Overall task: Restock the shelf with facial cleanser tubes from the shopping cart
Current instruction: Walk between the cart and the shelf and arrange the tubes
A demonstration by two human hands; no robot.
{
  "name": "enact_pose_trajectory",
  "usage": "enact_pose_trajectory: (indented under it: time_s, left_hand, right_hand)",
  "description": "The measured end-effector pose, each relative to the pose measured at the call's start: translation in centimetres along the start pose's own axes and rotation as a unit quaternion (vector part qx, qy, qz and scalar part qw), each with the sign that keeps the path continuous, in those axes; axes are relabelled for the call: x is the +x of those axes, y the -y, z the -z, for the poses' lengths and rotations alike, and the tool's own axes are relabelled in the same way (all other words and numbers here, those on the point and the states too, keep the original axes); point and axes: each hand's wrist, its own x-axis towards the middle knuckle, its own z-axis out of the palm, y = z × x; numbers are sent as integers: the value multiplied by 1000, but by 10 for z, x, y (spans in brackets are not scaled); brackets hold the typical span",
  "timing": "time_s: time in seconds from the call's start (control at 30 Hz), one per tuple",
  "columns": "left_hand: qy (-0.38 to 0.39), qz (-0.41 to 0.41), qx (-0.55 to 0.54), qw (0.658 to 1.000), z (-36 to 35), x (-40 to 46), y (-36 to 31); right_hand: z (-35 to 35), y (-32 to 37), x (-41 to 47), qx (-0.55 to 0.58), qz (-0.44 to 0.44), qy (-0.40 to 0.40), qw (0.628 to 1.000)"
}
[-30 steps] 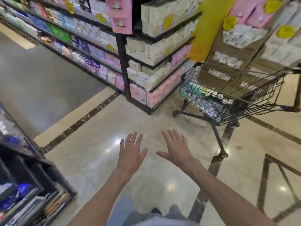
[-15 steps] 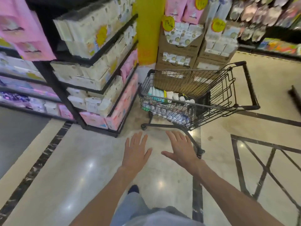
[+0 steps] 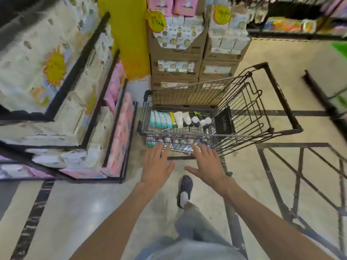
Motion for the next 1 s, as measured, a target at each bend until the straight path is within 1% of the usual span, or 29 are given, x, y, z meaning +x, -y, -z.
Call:
enact_pose_trajectory:
  time_s: [0.1,0.3,0.43,0.5,0.57,0.6,0.8,1.0]
  left_hand:
    - [3,-1,1,1000,-3,57,6]
    - [16,40,-26,999,-7,179,9]
    - [27,62,-64,996,-22,256,10]
    - [43,69,-61,995,-29,283,10]
    - [81,80,-64,991,-42,321,11]
    - [78,76,-53,993,-43,325,12]
    - [159,117,-87,976,-100,407,34]
    - [180,168,-147,958,-172,475,48]
  right_hand:
    - [0,-18,56,8,-7,3,1000]
    - [5,-63,176,32,-16,24,999]
    - [4,-93,250,55,-36,72,995]
    - [2,-103,275,52,-35,84,994]
    - [-7,-119,307,55,-45,107,992]
    - [-7,-120,309,55,-44,100,993]
    - [-51,-158,377,83,-85,138,983]
    - [-112,-185,424,120,-127,160,972]
